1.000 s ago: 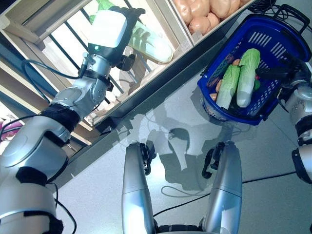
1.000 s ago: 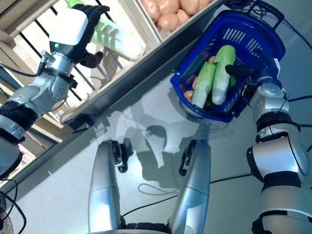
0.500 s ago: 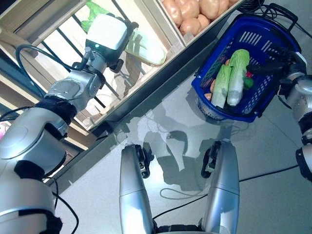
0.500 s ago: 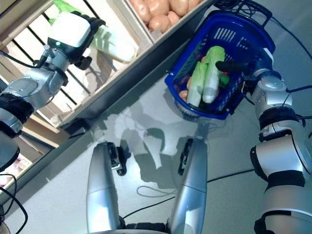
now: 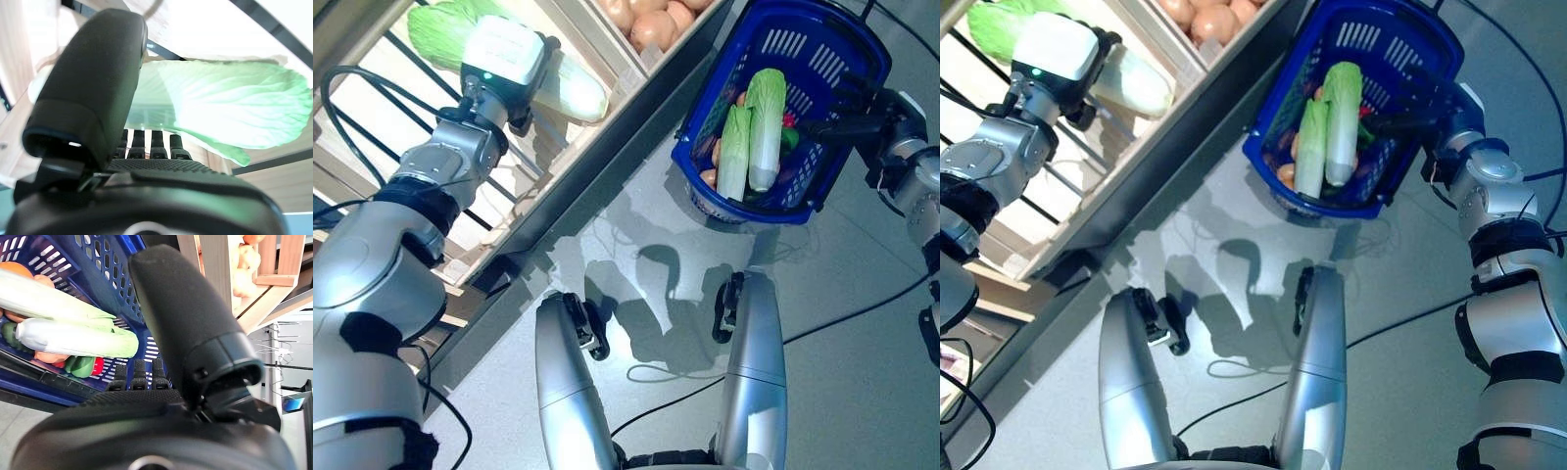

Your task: Put vegetables into the basket

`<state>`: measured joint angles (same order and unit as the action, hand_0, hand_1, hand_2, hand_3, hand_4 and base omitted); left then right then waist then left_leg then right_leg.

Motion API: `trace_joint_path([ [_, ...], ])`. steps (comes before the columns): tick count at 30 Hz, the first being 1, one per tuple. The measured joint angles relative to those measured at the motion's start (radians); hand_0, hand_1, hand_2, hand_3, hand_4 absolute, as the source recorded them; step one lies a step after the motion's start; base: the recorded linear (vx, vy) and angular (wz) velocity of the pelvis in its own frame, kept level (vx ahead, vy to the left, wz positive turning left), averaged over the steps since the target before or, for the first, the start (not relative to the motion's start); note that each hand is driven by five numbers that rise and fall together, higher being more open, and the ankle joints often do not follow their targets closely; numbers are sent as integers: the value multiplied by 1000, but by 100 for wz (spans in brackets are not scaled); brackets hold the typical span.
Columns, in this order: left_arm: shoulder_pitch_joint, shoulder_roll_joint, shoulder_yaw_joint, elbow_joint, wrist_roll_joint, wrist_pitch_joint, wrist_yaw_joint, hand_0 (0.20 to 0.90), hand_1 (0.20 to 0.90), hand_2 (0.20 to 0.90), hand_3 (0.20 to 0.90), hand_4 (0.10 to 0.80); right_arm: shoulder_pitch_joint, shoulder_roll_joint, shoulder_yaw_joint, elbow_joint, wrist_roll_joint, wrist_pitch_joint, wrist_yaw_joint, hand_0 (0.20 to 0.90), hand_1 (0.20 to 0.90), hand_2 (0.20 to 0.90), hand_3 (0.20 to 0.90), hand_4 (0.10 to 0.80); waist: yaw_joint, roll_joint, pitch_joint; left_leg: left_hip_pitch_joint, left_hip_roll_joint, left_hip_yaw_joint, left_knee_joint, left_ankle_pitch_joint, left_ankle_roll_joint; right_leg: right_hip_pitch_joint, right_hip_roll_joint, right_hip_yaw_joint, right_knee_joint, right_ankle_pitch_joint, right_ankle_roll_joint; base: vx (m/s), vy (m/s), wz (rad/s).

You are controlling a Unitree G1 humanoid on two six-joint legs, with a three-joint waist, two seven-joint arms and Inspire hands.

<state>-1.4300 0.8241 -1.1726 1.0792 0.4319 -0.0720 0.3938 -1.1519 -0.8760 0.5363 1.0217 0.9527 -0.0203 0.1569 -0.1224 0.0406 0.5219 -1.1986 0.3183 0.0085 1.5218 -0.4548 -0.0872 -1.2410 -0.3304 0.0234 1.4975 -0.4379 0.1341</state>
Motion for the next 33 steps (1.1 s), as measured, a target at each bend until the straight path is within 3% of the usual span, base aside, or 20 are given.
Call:
trace_joint_path([
  [11,-28,-23,3,35,2,21,-37,900,900,900,900,800,26,-2,0,-18,0,-46,19,900,900,900,900,800,1,-1,0,-33,9,-4,22,-4,4,-35,0,3,17,4,-5,-19,-13,-2],
  [12,-32,-25,5,40,1,21,-39,436,436,436,436,491,26,-2,0,-21,1,-52,19,900,900,900,900,800,1,-1,0,-38,9,-4,25,-4,3,-42,0,4,20,5,-6,0,0,0],
  [13,-32,-25,6,41,-5,21,-40,300,300,300,300,400,28,-2,0,-27,2,-53,19,900,900,900,900,800,1,-1,0,-41,10,-5,28,-4,3,-46,0,4,25,5,-7,0,0,0],
  [17,-37,-27,42,41,-17,25,-49,300,300,300,300,400,30,-2,0,-48,8,-61,19,900,900,900,900,800,-1,-1,0,-42,10,-6,29,-4,3,-47,-2,6,26,5,-8,0,0,0],
  [27,-32,-28,42,42,-13,5,-39,300,300,300,300,400,32,-4,-5,-68,7,-72,19,900,900,900,900,800,4,-1,0,-25,10,-2,14,-2,2,-25,-23,-11,18,5,-11,0,-5,2],
  [33,25,-31,48,41,-14,-22,-28,300,300,300,300,400,45,-3,-5,-74,-4,-72,22,900,900,900,900,800,6,-2,0,88,10,14,-64,3,-6,93,-38,-51,-51,4,-12,30,-8,2],
])
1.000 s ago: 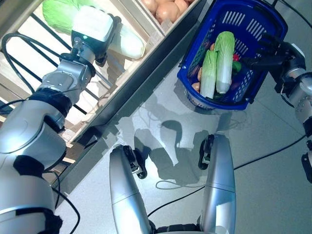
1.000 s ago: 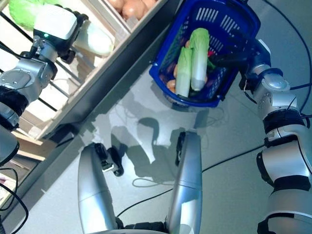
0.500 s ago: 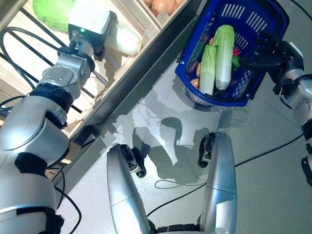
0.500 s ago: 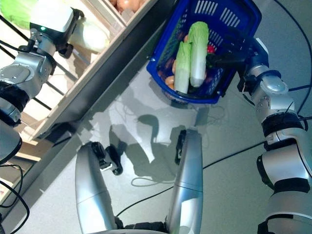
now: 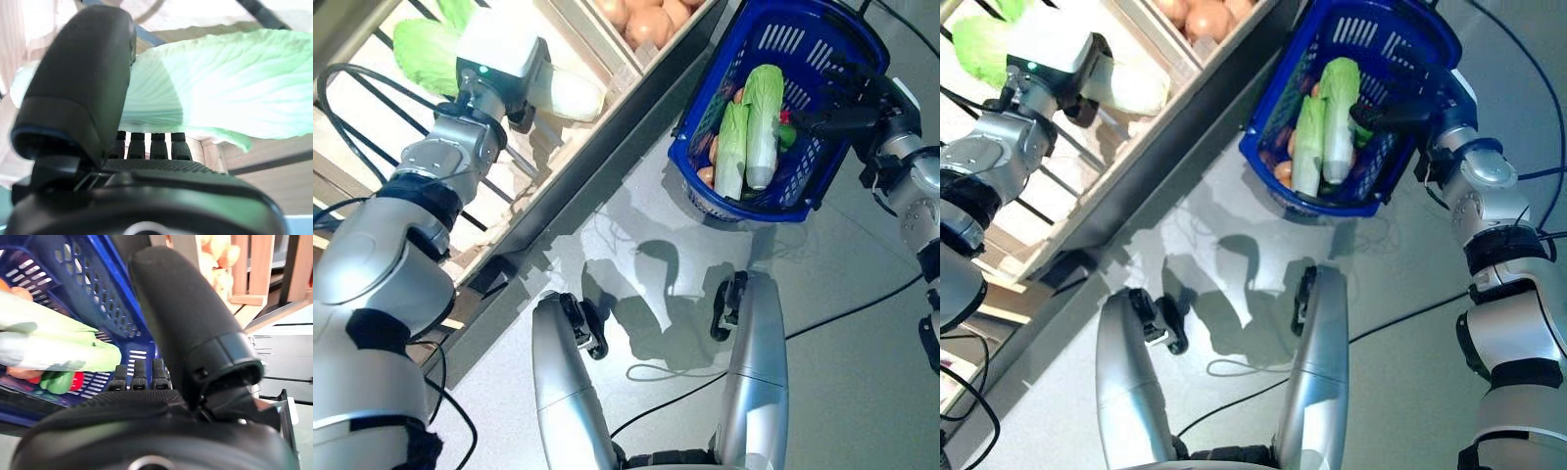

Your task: Put vegetables into the basket

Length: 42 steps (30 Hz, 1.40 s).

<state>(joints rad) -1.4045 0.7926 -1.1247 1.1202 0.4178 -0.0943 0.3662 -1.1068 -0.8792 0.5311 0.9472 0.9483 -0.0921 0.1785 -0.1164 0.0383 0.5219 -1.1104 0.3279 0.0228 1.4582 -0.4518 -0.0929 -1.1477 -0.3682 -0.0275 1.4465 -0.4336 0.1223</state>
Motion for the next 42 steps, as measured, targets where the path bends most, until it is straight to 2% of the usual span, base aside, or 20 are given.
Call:
trace_joint_path([
  [4,45,2,8,0,0,-27,3,300,300,300,300,400,4,0,0,-4,-1,0,18,900,900,900,900,800,4,-5,-2,102,0,17,-80,12,-7,104,0,-21,-71,1,1,59,-6,2],
  [11,142,31,156,-24,-17,-90,58,300,300,300,300,400,64,8,-5,-99,-43,-1,44,900,900,900,900,800,22,-31,-10,315,-1,69,-263,46,-36,295,7,-62,-220,9,4,77,-6,-3],
  [13,173,47,243,-45,-52,-117,68,300,300,300,300,400,92,20,-21,-127,-78,0,46,900,900,900,900,800,25,-36,-10,371,-4,72,-315,60,-43,356,6,-86,-261,10,1,58,-17,9],
  [17,231,73,333,-78,-119,-165,81,300,300,300,300,400,144,47,-49,-165,-119,4,47,900,900,900,900,800,38,-48,-23,482,-18,97,-430,90,-46,461,0,-114,-347,17,5,78,-35,6],
  [19,322,74,436,-143,-185,-205,71,300,300,300,300,400,200,72,-93,-187,-119,25,60,900,900,900,900,800,48,-51,-27,577,-22,106,-512,108,-57,556,5,-139,-412,23,6,39,-41,7],
  [20,341,74,454,-160,-196,-210,66,300,300,300,300,400,217,76,-103,-199,-121,27,62,900,900,900,900,800,51,-52,-33,592,-24,108,-531,115,-59,570,5,-144,-427,24,7,24,-41,8],
  [22,442,72,526,-230,-262,-239,44,300,300,300,300,400,301,95,-126,-247,-149,32,78,900,900,900,900,800,53,-61,-117,607,-37,120,-628,154,-63,580,10,-165,-499,45,9,121,-51,10],
  [23,481,66,575,-266,-299,-239,13,300,300,300,300,400,319,104,-136,-266,-175,49,83,900,900,900,900,800,60,-61,-117,650,-40,127,-686,177,-66,621,21,-181,-549,64,4,177,-53,-2],
  [26,582,30,643,-351,-440,-238,-70,300,300,300,300,400,376,121,-136,-319,-240,87,112,900,900,900,900,800,77,-62,-119,810,-53,150,-875,242,-76,762,54,-212,-702,111,8,168,-50,-7],
  [27,636,2,691,-399,-527,-239,-112,300,300,300,300,400,407,123,-136,-347,-254,94,129,900,900,900,900,800,81,-57,-127,872,-54,159,-953,273,-77,820,68,-227,-769,136,10,145,-37,-3],
  [28,659,-15,708,-422,-578,-238,-135,300,300,300,300,400,424,126,-137,-362,-271,97,141,900,900,900,900,800,82,-58,-146,890,-57,166,-994,289,-82,836,78,-239,-805,146,11,203,-47,-5],
  [29,702,-57,772,-465,-645,-226,-178,300,300,300,300,400,439,128,-138,-387,-284,117,166,900,900,900,900,800,85,-57,-149,954,-60,177,-1081,327,-82,886,95,-247,-873,174,15,147,-33,-1],
  [31,747,-103,799,-527,-769,-209,-237,300,300,300,300,400,452,132,-138,-426,-305,150,221,900,900,900,900,800,86,-53,-172,1055,-67,184,-1240,390,-81,971,125,-262,-999,225,24,140,-27,-7],
  [33,786,-153,831,-566,-871,-192,-293,300,300,300,300,400,453,134,-138,-452,-313,175,250,900,900,900,900,800,89,-43,-199,1111,-70,204,-1323,421,-81,1020,145,-260,-1087,267,32,65,-17,-15],
  [35,814,-218,845,-603,-1022,-158,-360,300,300,300,300,400,458,148,-140,-464,-312,195,278,900,900,900,900,800,85,-43,-219,1168,-81,205,-1374,435,-70,1100,157,-262,-1199,312,49,63,-20,-7],
  [37,864,-267,851,-650,-1094,-141,-400,300,300,300,300,400,490,160,-152,-488,-312,208,305,900,900,900,900,800,80,-44,-272,1178,-91,207,-1404,436,-70,1125,161,-262,-1264,339,63,25,-8,-1],
  [39,913,-313,851,-699,-1163,-132,-439,300,300,300,300,400,527,170,-162,-522,-312,232,336,900,900,900,900,800,79,-48,-283,1223,-102,207,-1422,437,-67,1197,162,-261,-1348,378,70,25,-22,-2],
  [42,980,-348,856,-764,-1234,-119,-457,300,300,300,300,400,577,191,-166,-557,-303,296,388,900,900,900,900,800,80,-58,-337,1256,-112,208,-1468,437,-67,1254,171,-260,-1445,410,86,1,-14,1],
])
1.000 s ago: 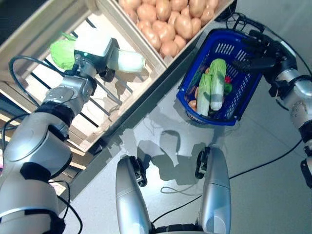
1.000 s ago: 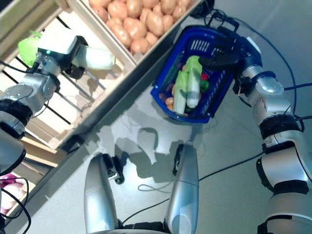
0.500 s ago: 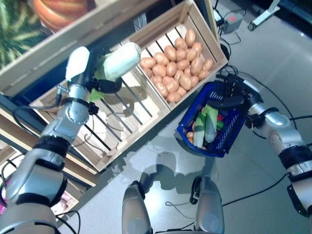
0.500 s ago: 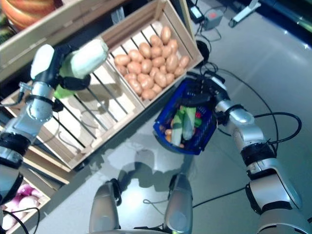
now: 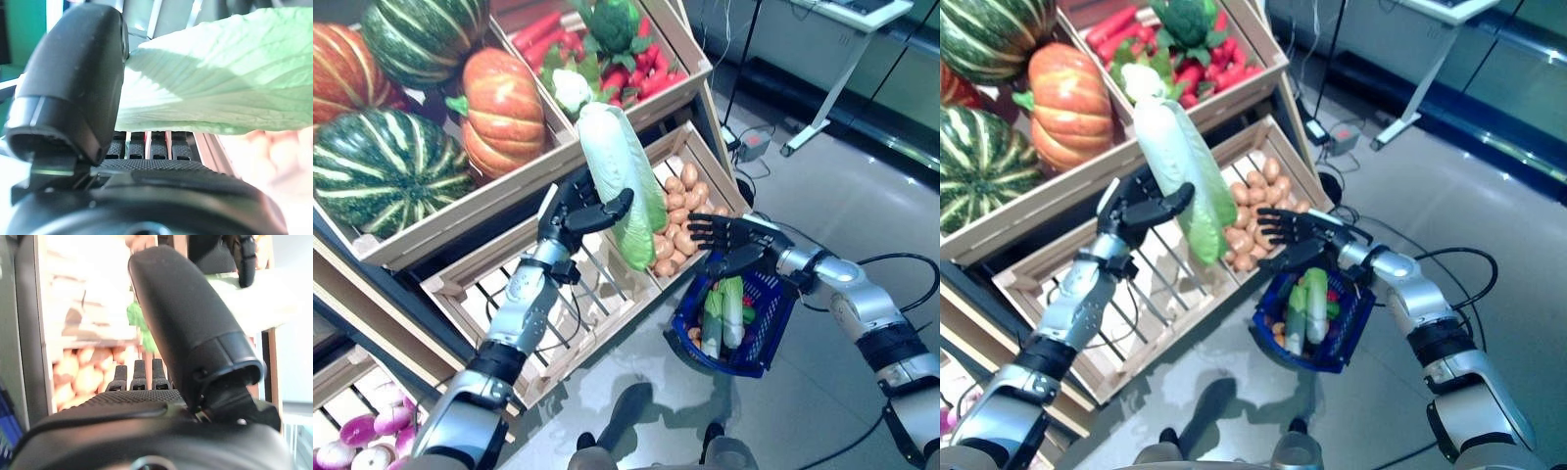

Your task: Put vegetables into the basket

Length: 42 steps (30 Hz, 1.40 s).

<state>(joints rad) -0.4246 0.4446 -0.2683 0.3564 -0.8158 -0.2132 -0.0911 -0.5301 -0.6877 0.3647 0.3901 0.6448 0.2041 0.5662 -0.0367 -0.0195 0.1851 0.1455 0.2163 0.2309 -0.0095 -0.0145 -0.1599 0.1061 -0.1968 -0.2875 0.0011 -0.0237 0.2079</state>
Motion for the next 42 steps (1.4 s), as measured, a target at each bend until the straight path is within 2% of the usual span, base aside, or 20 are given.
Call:
trace_joint_path([
  [3,0,-13,0,-1,-17,0,-1,300,300,300,300,400,5,18,2,0,17,66,26,900,900,900,900,800,0,-7,-10,26,-1,-1,-22,0,0,43,9,1,-59,30,2,-11,-18,3],
  [9,10,-17,-3,-1,-12,0,-3,300,300,300,300,400,17,36,2,-22,73,118,30,900,900,900,900,800,0,-31,-39,31,-5,-2,-56,24,-2,44,14,3,-85,49,1,0,0,0],
  [19,39,-16,-23,-3,19,0,-33,300,300,300,300,400,48,34,6,-62,55,140,10,900,900,900,900,800,0,-41,-60,40,-6,-1,-66,39,-1,46,14,8,-85,60,-1,7,0,0],
  [25,58,-14,-34,-4,50,0,-45,300,300,300,300,400,49,27,6,-85,-48,139,-27,900,900,900,900,800,-1,-40,-62,43,-7,0,-69,47,1,46,14,11,-85,67,-3,0,0,0],
  [32,83,19,-57,-3,211,1,-24,300,300,300,300,400,53,-14,-36,-85,-43,128,-91,900,900,900,900,800,-3,-37,-63,42,-7,-1,-70,50,1,46,14,12,-85,69,-3,0,0,0],
  [38,121,42,-58,0,394,0,40,300,300,300,300,400,89,-46,-144,-155,-4,67,-140,900,900,900,900,800,-6,-27,-68,40,-8,-1,-71,50,1,45,14,12,-88,69,-3,0,0,0],
  [42,121,50,-58,0,449,0,57,300,300,300,300,400,95,-49,-179,-170,7,33,-153,900,900,900,900,800,-4,-27,-68,40,-8,-1,-71,50,1,45,14,32,-89,69,-3,0,0,0],
])
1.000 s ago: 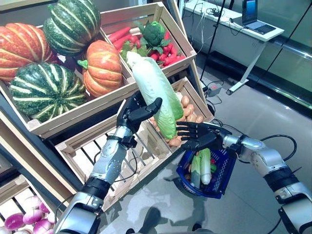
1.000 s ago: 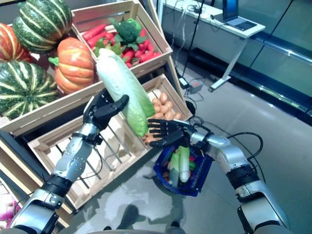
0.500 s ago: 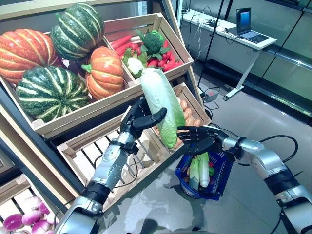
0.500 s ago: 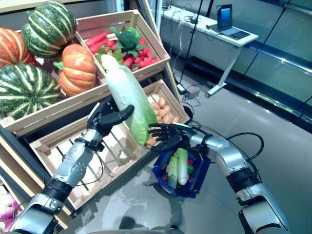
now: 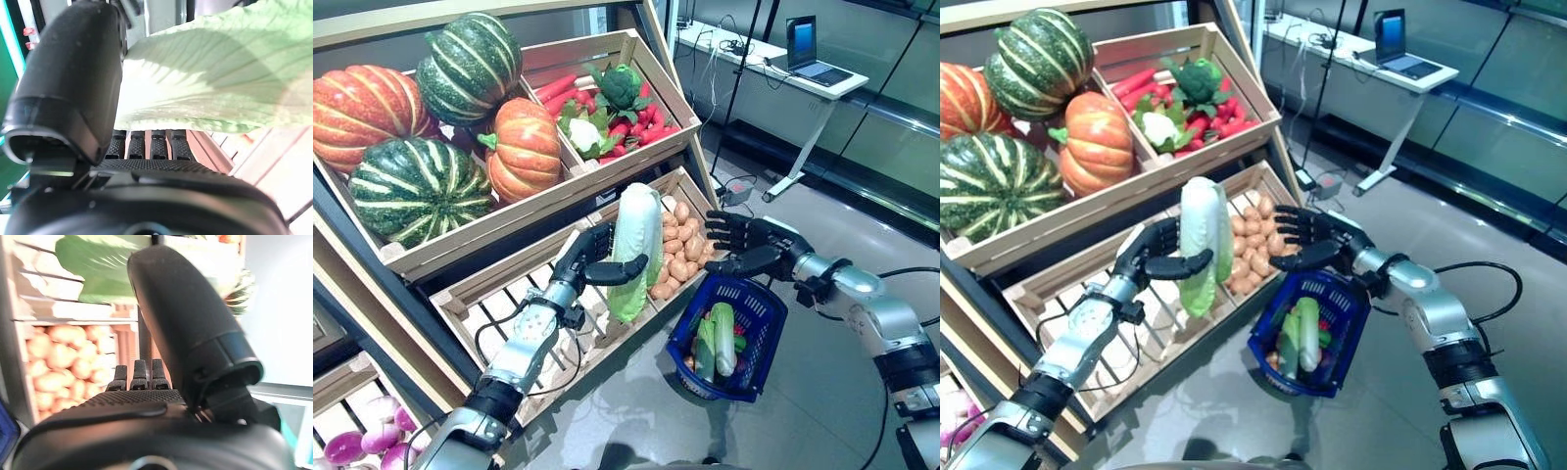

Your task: Put vegetables into the basket

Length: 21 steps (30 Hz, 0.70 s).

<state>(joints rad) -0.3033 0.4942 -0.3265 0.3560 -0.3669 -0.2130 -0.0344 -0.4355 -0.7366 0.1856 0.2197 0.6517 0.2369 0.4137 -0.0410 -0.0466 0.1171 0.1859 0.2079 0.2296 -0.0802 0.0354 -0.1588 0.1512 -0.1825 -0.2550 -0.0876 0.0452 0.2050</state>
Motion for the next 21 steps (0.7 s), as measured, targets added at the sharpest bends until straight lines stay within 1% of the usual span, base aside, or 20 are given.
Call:
trace_joint_path([
  [5,0,-1,-2,0,4,0,0,300,300,300,300,400,2,12,-13,-11,76,-12,0,900,900,900,900,800,0,3,-2,-1,0,0,0,3,1,-1,0,3,0,0,0,0,0,0],
  [13,0,-9,-23,-1,54,0,-7,300,300,300,300,400,8,110,-10,-19,262,-11,16,900,900,900,900,800,6,9,-5,-2,0,-5,0,4,1,1,0,0,0,1,1,0,0,0],
  [14,0,-10,-23,-1,56,0,-11,300,300,300,300,400,8,128,-8,-19,269,-11,24,900,900,900,900,800,6,9,-5,-3,0,-6,0,5,1,1,0,-1,0,1,1,0,0,0],
  [17,0,-11,-29,-1,57,0,-15,300,300,300,300,400,8,135,23,-16,283,-4,38,900,900,900,900,800,12,9,-5,-3,0,-8,0,6,2,3,0,-3,0,1,1,0,0,0],
  [19,0,-12,-52,-1,56,0,-13,300,300,300,300,400,8,168,29,6,301,1,44,900,900,900,900,800,17,9,-6,-2,0,-11,0,7,2,6,0,-4,0,1,1,-2,-1,4],
  [21,0,-14,-63,-1,56,0,-14,300,300,300,300,400,8,178,33,25,301,1,44,900,900,900,900,800,23,9,-7,-3,0,-13,0,8,2,6,0,-4,0,1,1,1,3,4],
])
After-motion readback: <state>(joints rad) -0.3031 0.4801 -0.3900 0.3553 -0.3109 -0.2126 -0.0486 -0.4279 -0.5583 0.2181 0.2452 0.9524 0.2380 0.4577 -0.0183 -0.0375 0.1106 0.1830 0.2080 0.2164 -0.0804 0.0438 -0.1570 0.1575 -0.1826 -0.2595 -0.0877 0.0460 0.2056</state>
